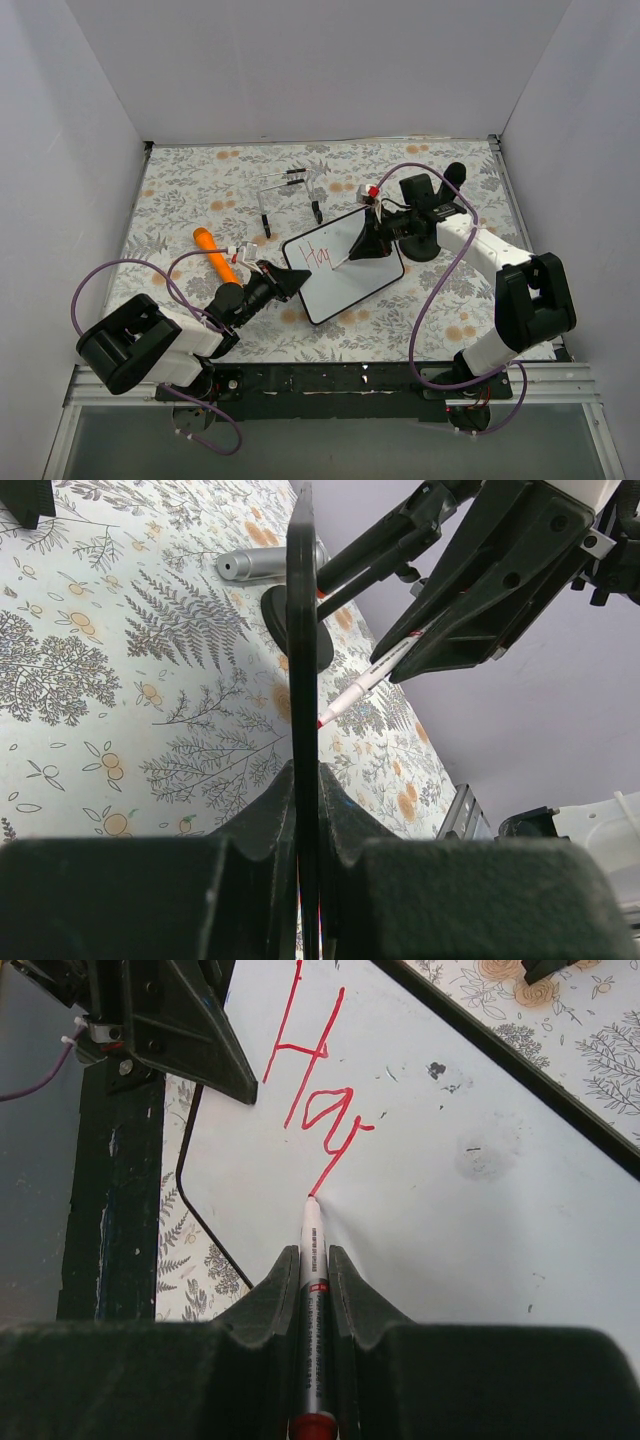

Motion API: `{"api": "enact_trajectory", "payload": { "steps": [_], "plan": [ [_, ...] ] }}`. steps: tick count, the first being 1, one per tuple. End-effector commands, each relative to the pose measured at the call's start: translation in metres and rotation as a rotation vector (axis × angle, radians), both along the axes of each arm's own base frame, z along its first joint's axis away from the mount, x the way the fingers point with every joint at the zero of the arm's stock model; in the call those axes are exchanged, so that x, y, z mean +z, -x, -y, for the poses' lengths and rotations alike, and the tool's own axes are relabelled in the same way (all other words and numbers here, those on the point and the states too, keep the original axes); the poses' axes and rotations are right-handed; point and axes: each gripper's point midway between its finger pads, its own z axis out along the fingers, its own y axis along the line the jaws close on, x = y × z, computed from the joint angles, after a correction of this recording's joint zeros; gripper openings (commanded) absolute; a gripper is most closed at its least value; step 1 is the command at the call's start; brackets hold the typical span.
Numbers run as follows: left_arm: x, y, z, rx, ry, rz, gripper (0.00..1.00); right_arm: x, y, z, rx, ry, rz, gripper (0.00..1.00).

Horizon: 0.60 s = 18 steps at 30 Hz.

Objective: Write a sentence on the whiteboard

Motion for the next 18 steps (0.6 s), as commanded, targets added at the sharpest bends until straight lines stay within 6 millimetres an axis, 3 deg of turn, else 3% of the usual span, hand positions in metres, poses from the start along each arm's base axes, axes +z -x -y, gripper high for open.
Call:
{"api": "enact_trajectory", "payload": {
  "steps": [1, 6, 18],
  "plan": [
    [0.039, 0.003, 0.002, -0.014, 0.087, 0.131, 0.0, 0.035, -0.011, -0.005, 0.004, -0.044, 0.112, 0.01],
    [0.038, 0.004, 0.002, -0.017, 0.087, 0.132, 0.0, 0.054, -0.024, -0.011, -0.009, -0.071, 0.149, 0.01],
    [0.039, 0.004, 0.003, -0.02, 0.089, 0.134, 0.0, 0.051, -0.039, -0.017, -0.036, -0.074, 0.128, 0.01]
  ]
}}
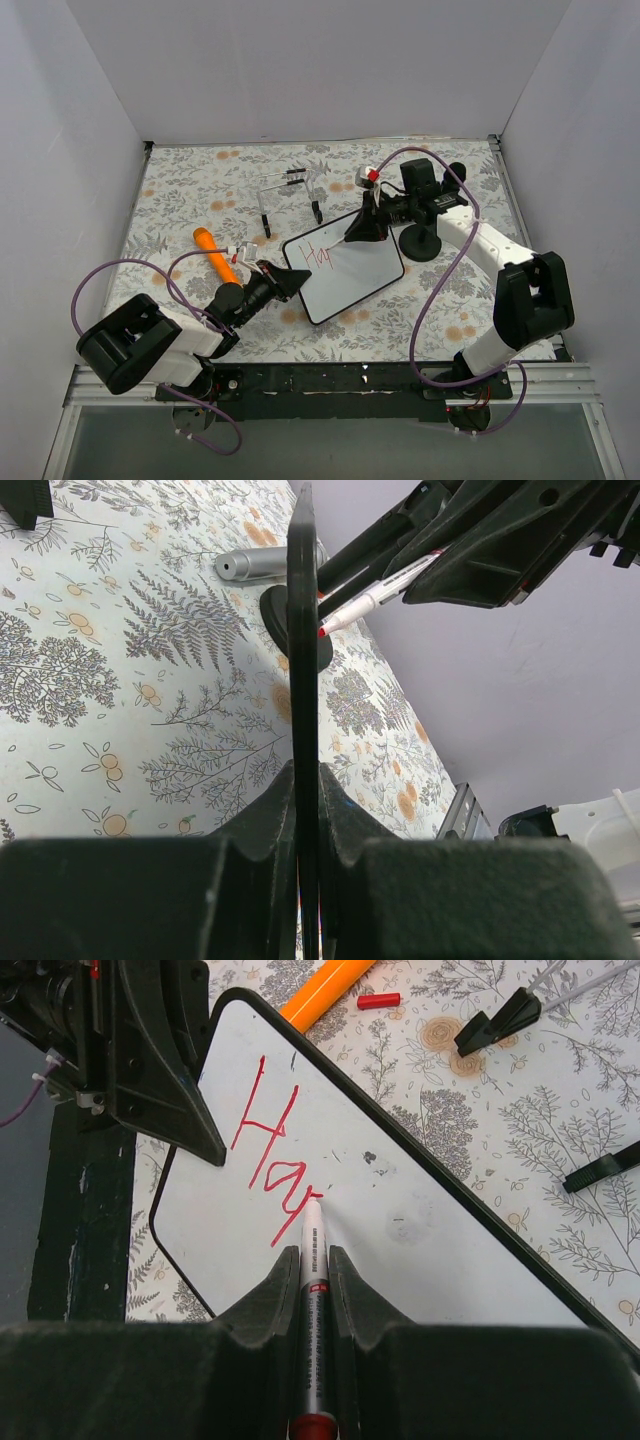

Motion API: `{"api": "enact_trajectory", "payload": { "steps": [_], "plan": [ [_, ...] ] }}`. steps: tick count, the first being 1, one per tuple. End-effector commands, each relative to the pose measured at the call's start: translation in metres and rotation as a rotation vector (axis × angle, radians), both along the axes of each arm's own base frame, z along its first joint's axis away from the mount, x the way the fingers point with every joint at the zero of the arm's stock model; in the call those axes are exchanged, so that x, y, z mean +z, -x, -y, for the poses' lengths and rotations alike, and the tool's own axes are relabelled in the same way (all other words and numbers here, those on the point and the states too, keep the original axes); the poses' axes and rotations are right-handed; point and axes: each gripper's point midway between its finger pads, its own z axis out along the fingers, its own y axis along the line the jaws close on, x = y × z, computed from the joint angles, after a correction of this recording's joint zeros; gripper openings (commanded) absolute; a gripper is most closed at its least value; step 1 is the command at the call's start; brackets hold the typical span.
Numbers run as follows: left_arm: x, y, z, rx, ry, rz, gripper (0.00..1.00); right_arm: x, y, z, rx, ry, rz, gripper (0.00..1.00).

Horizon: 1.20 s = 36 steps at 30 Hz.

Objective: Write a sentence on the whiteboard

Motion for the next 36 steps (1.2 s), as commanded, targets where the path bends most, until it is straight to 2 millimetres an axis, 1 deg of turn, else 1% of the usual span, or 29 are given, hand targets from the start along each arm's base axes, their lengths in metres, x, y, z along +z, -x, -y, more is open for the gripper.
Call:
{"api": "enact_trajectory", "payload": {
  "steps": [1, 10, 14, 19, 23, 27, 30, 32, 36],
  "plan": [
    [0.039, 0.004, 0.003, -0.019, 0.09, 0.131, 0.0, 0.013, -0.01, -0.006, -0.001, -0.029, 0.03, 0.01],
    [0.038, 0.003, 0.004, -0.023, 0.088, 0.128, 0.0, 0.013, -0.013, -0.009, -0.01, -0.041, 0.018, 0.01],
    [0.04, 0.004, 0.003, -0.023, 0.093, 0.13, 0.0, 0.012, -0.019, -0.008, -0.041, -0.027, 0.035, 0.01],
    [0.04, 0.004, 0.003, -0.023, 0.093, 0.13, 0.0, 0.012, -0.028, 0.001, -0.086, -0.017, 0.04, 0.01],
    [0.039, 0.004, 0.002, -0.02, 0.09, 0.128, 0.0, 0.01, -0.03, 0.007, -0.1, -0.009, 0.043, 0.01],
    [0.039, 0.005, 0.002, -0.021, 0.092, 0.131, 0.0, 0.006, -0.026, 0.012, -0.092, 0.012, 0.054, 0.01],
    [0.04, 0.005, 0.001, -0.019, 0.092, 0.133, 0.0, -0.004, -0.02, 0.015, -0.074, 0.034, 0.032, 0.01],
    [0.04, 0.005, 0.002, -0.019, 0.092, 0.133, 0.0, -0.009, -0.016, 0.016, -0.063, 0.047, 0.017, 0.01],
    [0.04, 0.005, 0.001, -0.019, 0.093, 0.134, 0.0, -0.014, -0.009, 0.013, -0.039, 0.051, 0.015, 0.01]
  ]
}}
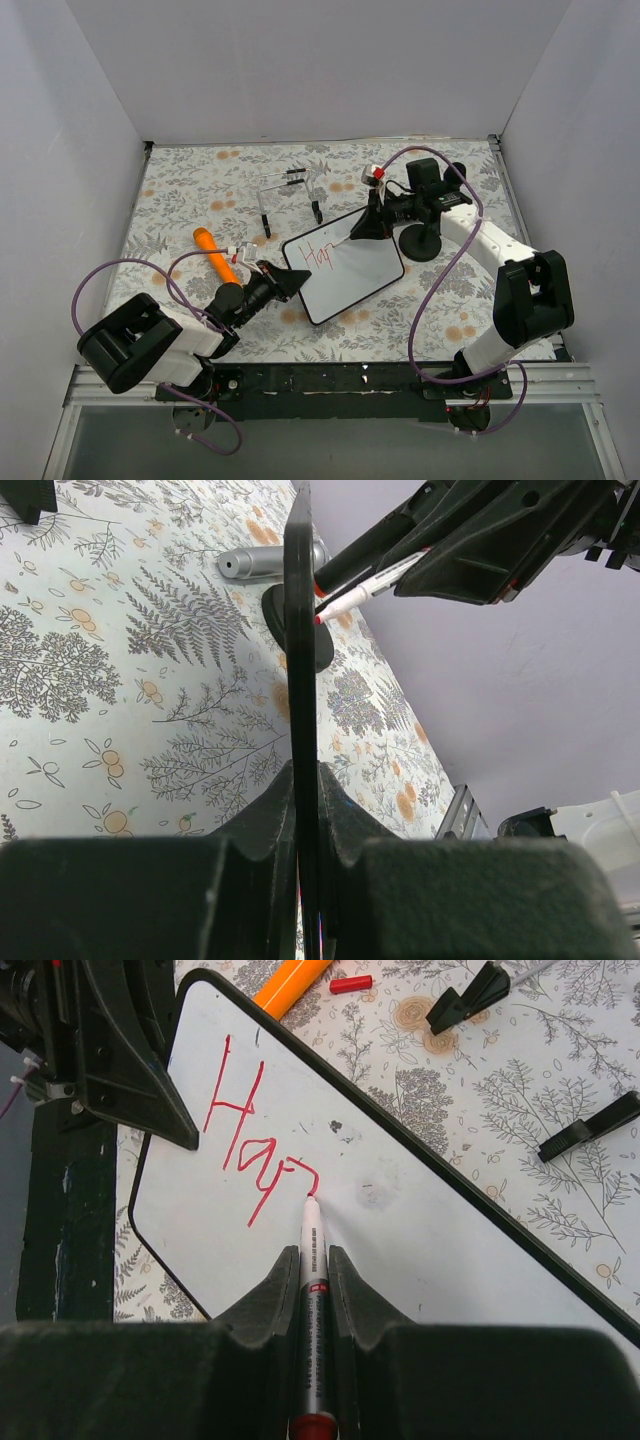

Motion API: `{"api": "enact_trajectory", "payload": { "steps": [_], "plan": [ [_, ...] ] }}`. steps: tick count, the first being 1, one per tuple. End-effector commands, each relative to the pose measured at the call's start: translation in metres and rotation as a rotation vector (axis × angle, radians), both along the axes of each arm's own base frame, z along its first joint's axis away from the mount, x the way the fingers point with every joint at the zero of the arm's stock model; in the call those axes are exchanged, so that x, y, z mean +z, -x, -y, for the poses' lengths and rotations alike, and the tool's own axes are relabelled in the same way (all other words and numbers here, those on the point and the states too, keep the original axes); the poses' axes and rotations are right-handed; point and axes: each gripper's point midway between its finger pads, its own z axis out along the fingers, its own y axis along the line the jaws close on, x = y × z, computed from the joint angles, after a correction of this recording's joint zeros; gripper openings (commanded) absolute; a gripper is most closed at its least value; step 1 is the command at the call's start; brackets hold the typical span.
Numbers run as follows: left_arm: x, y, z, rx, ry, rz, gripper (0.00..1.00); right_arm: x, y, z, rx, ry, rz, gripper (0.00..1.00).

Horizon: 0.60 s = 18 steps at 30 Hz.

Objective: Write a sentence on the whiteboard

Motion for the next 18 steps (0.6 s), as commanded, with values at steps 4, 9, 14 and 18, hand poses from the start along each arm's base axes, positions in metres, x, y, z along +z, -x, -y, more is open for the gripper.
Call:
{"api": "enact_trajectory", "payload": {
  "steps": [4, 9, 14, 18],
  "plan": [
    [0.041, 0.005, 0.002, -0.021, 0.088, 0.144, 0.0, -0.005, 0.012, -0.006, 0.047, 0.022, 0.026, 0.01],
    [0.041, 0.005, 0.002, -0.02, 0.087, 0.141, 0.0, -0.001, 0.016, -0.015, 0.067, 0.014, 0.025, 0.01],
    [0.04, 0.006, 0.002, -0.023, 0.086, 0.14, 0.0, 0.013, 0.012, -0.019, 0.077, -0.01, 0.037, 0.01],
    [0.039, 0.005, 0.0, -0.015, 0.082, 0.139, 0.0, 0.036, 0.018, -0.018, 0.109, -0.044, 0.082, 0.01]
  ]
}}
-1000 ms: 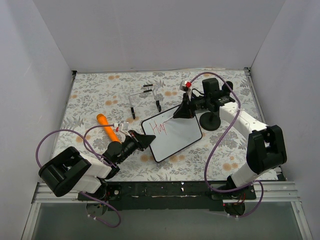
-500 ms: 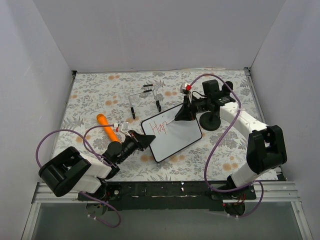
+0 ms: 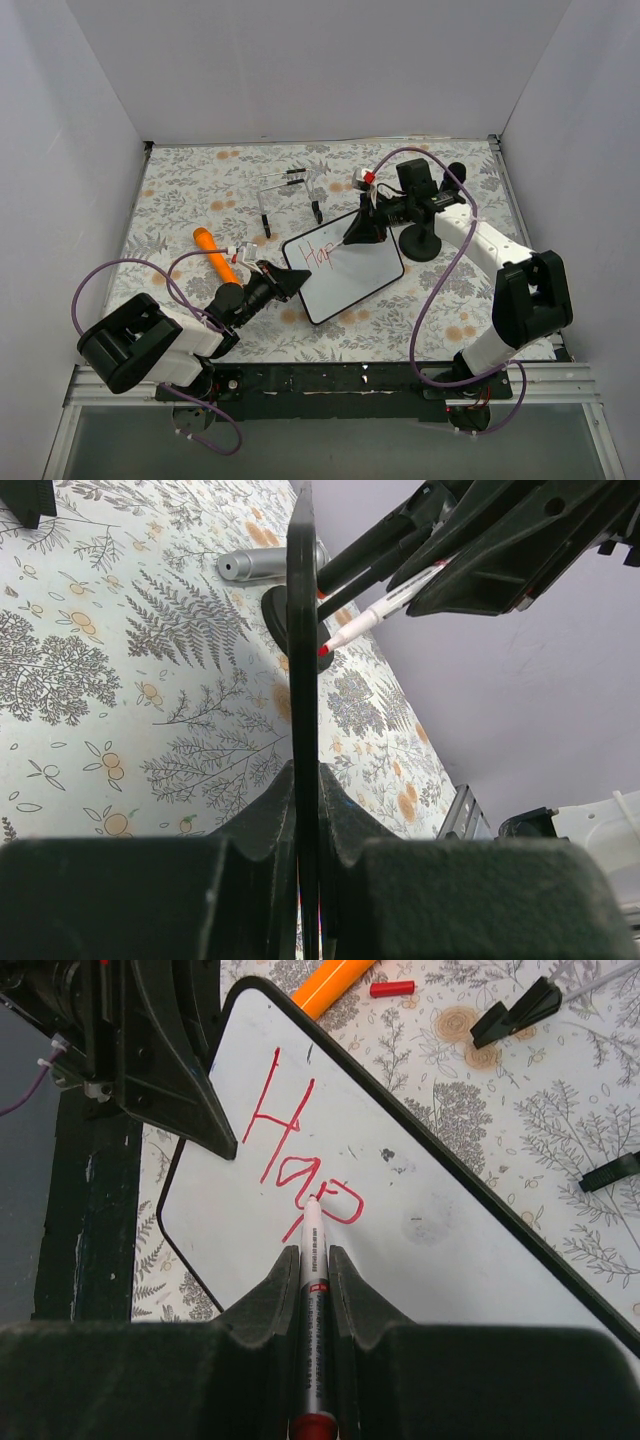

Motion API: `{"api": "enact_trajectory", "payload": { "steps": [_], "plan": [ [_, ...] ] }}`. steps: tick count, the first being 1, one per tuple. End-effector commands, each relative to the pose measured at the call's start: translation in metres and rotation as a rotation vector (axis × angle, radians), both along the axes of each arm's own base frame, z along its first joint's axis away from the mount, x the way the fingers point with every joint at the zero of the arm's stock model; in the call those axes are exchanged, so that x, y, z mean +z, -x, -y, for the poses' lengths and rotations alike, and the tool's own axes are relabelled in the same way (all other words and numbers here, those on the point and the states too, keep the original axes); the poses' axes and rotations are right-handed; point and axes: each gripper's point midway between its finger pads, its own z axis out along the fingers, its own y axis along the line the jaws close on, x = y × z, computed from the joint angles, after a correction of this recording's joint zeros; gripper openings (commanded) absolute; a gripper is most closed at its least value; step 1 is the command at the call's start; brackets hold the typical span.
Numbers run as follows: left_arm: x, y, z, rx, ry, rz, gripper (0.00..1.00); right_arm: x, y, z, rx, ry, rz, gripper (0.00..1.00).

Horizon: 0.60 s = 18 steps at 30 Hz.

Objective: Write a sentence on the whiteboard

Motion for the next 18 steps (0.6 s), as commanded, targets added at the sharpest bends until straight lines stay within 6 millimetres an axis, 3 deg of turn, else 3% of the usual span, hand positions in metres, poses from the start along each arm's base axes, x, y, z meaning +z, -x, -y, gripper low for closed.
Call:
{"api": "enact_trajectory", "payload": {
  "steps": [1, 6, 13, 18],
  "plan": [
    [0.04, 0.006, 0.0, -0.016, 0.085, 0.139, 0.0, 0.04, 0.001, -0.003, 0.041, -0.064, 0.092, 0.01],
    [0.039, 0.007, 0.0, -0.019, 0.082, 0.14, 0.0, 0.056, 0.008, 0.006, 0.03, -0.08, 0.142, 0.01],
    [0.038, 0.008, -0.002, -0.02, 0.08, 0.142, 0.0, 0.051, 0.0, 0.03, -0.039, -0.075, 0.163, 0.01],
    [0.038, 0.008, -0.002, -0.018, 0.079, 0.143, 0.0, 0.045, -0.003, 0.035, -0.053, -0.064, 0.18, 0.01]
  ]
}}
